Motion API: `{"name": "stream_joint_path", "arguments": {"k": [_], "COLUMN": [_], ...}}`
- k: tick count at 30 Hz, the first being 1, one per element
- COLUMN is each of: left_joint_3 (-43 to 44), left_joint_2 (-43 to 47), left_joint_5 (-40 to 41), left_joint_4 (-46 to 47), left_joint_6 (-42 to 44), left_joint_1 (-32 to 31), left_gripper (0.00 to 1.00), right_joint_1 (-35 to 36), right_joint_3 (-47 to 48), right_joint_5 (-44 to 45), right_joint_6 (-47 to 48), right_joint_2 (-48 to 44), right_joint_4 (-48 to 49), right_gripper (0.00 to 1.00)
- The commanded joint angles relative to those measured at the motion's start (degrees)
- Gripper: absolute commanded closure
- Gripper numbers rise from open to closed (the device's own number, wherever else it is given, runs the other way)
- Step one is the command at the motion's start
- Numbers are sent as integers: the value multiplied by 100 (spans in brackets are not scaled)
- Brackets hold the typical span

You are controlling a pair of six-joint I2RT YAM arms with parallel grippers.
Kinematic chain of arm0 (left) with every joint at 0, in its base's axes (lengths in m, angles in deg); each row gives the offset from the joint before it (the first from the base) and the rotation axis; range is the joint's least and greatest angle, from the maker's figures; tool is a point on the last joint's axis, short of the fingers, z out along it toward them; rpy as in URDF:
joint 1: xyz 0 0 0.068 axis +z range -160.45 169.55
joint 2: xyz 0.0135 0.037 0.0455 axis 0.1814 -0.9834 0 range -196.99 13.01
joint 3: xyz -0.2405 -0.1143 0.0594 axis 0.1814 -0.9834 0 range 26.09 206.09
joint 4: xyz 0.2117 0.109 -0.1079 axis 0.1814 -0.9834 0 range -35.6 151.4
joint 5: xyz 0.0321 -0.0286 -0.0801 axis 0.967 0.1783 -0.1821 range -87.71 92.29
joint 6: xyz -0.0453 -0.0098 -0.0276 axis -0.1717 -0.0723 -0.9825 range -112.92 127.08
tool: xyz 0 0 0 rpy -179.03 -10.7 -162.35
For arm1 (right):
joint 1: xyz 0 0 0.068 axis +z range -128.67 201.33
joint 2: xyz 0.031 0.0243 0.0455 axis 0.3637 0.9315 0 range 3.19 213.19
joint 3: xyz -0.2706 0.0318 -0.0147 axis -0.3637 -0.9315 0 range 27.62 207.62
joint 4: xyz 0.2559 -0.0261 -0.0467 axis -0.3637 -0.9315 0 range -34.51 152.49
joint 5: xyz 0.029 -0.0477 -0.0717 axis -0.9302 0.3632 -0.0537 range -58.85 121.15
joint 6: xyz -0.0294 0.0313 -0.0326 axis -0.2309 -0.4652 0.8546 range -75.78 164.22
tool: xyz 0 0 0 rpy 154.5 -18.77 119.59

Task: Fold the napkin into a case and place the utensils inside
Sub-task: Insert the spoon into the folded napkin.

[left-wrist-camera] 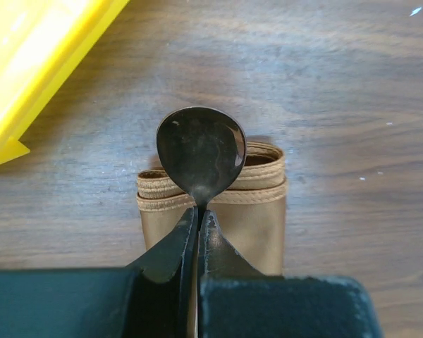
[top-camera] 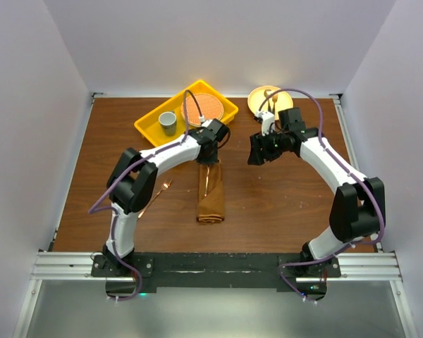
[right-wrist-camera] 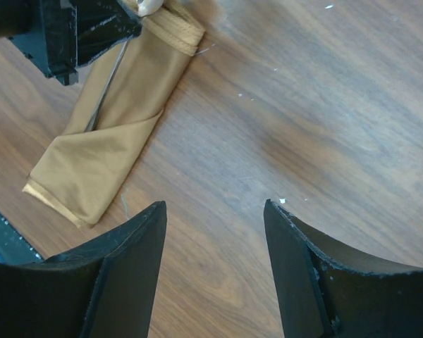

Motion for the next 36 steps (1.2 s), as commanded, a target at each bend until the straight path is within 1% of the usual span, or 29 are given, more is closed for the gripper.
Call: {"name": "stream_joint_path", "arguments": {"k": [1,5,8,12,13,18,21,28,35,36], "left_joint_3": [-21,-153,-293,-530,-548,-619,-627,-847,-1128,-1146], "left_joint_2": [450,556,617,714,723,749,767,872,1013,1022], "left_joint_5": [188,101,48,-67,-75,-84,-119,-374,-453,-471], "left_joint_4": [94,85,76,76,76,68,33,-38,-3,15], "left_joint_6": [-98,-98,-107,-151,-160,-256,-283,-326,-406,-397], "left_joint_1": [-22,-31,-31,-39,-57,-66,-66,-66,-127,-127], "left_gripper": [100,100,100,100,100,100,100,100,100,95], "right_joint_1": [-3,6,-2,41,76,427,525,534,543,534], "right_joint_3": [-137,-234,-216,-286,-313,-269,-190,-58,-5,21], "right_joint_5": [-360,-667,-747,-940,-975,-959,-818,-660,-642,-642], "right_joint_6": [-229,-642,-705,-1178,-1449,-2285,-2506,-2427,-2357,-2357], "right_joint_2": [-232,-92,58,180,216,629,831,867,910,910], "right_joint_4": [151,425,495,776,968,1558,1778,1708,1647,1646], "right_gripper": [42,44,45,47,49,55,57,55,53,53]}}
